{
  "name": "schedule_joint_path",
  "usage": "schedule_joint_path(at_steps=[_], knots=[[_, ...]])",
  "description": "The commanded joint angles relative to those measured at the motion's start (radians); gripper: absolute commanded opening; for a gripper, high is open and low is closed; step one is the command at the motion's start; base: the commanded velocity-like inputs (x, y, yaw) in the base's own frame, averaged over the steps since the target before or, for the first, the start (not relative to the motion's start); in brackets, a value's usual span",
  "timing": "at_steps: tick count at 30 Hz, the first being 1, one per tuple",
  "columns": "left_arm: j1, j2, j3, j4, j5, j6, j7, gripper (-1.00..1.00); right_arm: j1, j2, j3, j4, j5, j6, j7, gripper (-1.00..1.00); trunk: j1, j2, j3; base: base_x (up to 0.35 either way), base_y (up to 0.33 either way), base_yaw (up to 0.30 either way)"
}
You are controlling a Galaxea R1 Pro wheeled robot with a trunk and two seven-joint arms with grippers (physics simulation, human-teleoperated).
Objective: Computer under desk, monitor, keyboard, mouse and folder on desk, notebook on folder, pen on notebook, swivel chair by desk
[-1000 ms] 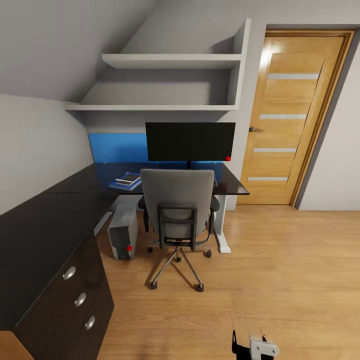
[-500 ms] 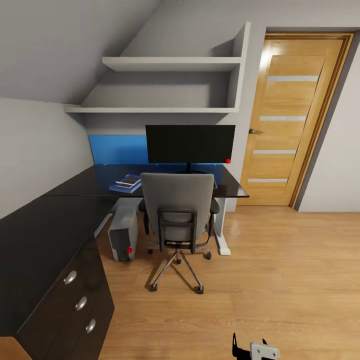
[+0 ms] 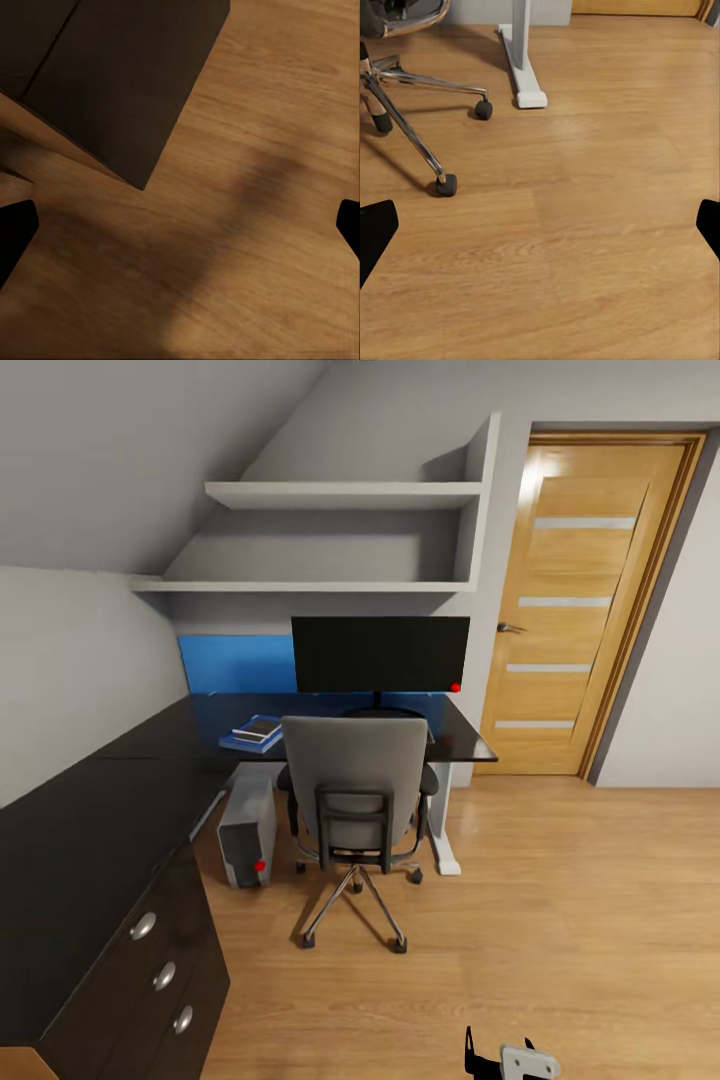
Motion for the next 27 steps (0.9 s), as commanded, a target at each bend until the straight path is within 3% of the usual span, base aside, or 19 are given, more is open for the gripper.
schedule_joint_path(at_steps=[1,27], knots=[[0.000,0.000,-0.008,-0.001,0.005,-0.001,0.006,1.00,-0.001,0.000,0.009,0.002,-0.009,-0.004,-0.002,1.00,-0.004,0.007,0.002,0.000,0.000,0.000],[0.003,0.002,-0.010,-0.002,0.000,0.004,0.006,1.00,-0.001,0.000,0.009,0.002,-0.009,-0.004,-0.002,1.00,-0.096,0.175,0.077,0.000,0.000,0.000]])
